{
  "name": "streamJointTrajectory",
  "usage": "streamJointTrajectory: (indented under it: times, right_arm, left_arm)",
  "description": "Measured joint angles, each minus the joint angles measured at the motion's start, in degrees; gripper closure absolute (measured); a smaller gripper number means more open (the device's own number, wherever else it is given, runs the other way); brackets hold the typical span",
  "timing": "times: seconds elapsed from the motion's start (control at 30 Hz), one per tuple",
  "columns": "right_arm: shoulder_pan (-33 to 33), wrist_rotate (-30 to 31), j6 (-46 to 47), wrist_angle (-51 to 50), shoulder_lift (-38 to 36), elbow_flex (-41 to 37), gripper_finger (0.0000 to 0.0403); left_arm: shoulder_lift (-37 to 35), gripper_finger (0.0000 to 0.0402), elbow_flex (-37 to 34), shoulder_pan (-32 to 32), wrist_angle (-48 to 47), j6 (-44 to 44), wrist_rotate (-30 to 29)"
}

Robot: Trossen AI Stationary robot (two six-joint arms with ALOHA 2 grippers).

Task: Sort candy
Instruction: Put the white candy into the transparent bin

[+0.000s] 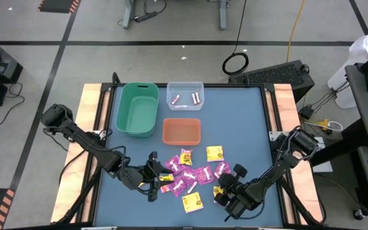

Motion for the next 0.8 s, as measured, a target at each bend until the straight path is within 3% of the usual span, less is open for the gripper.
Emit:
streamJointTrajectory:
  times: [0.23, 0.4, 0.53, 0.8]
  right_arm:
    - [0.0, -2.9, 0.1, 0.0, 0.1, 0.0, 0.0302]
    - [0.0, -3.3, -0.2, 0.4, 0.2, 0.0, 0.0283]
    - [-0.5, -6.6, -0.9, 0.4, 0.8, 0.0, 0.0300]
    - [-0.6, -6.4, -2.4, 0.5, 1.7, 0.1, 0.0366]
  left_arm:
    - [0.0, 0.0228, 0.0, 0.0, 0.0, 0.1, 0.0]
    - [0.0, 0.0228, 0.0, 0.0, 0.0, 0.1, 0.0]
    - [0.0, 0.0228, 0.0, 0.0, 0.0, 0.1, 0.0]
    - [0.0, 0.0228, 0.0, 0.0, 0.0, 0.1, 0.0]
